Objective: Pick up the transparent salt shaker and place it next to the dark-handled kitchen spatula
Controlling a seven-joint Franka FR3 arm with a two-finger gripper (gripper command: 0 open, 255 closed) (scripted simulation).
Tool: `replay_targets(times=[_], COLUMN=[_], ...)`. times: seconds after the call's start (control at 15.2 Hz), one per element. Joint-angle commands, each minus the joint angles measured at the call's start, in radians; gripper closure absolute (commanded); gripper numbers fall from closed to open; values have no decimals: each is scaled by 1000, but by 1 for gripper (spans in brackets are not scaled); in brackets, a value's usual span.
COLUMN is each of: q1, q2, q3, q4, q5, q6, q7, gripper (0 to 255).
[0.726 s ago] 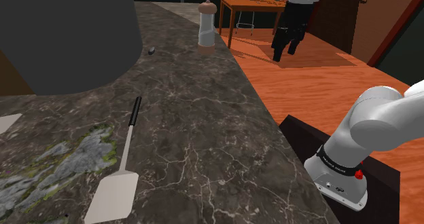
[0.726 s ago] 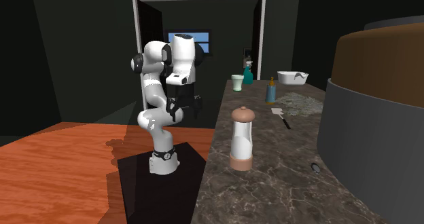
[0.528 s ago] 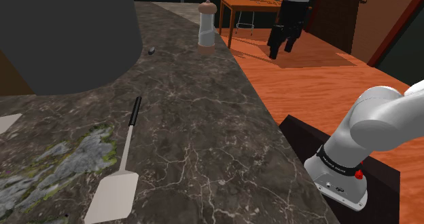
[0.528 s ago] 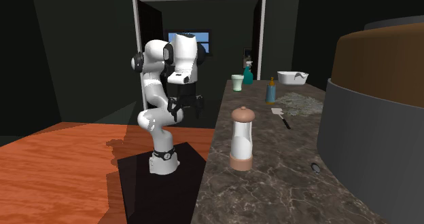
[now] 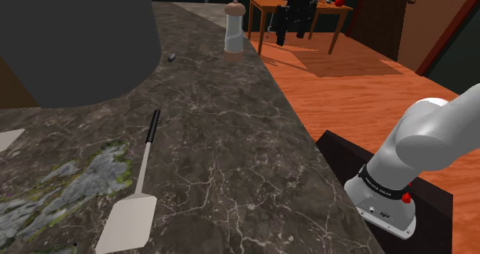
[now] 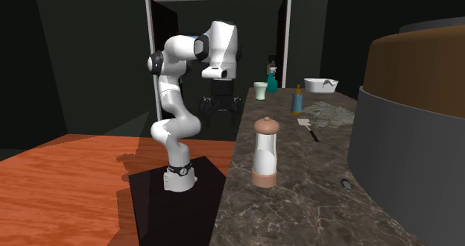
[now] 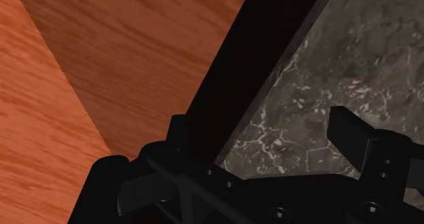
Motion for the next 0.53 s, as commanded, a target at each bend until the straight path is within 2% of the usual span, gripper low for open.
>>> replay_targets(times=[0.0, 0.46], q1=[-5, -12], q2=[68, 308], q3=[19, 85], q4=[76, 398], q5=[-18, -109], q6=[7, -33], q7=[24, 112], gripper=[0, 0])
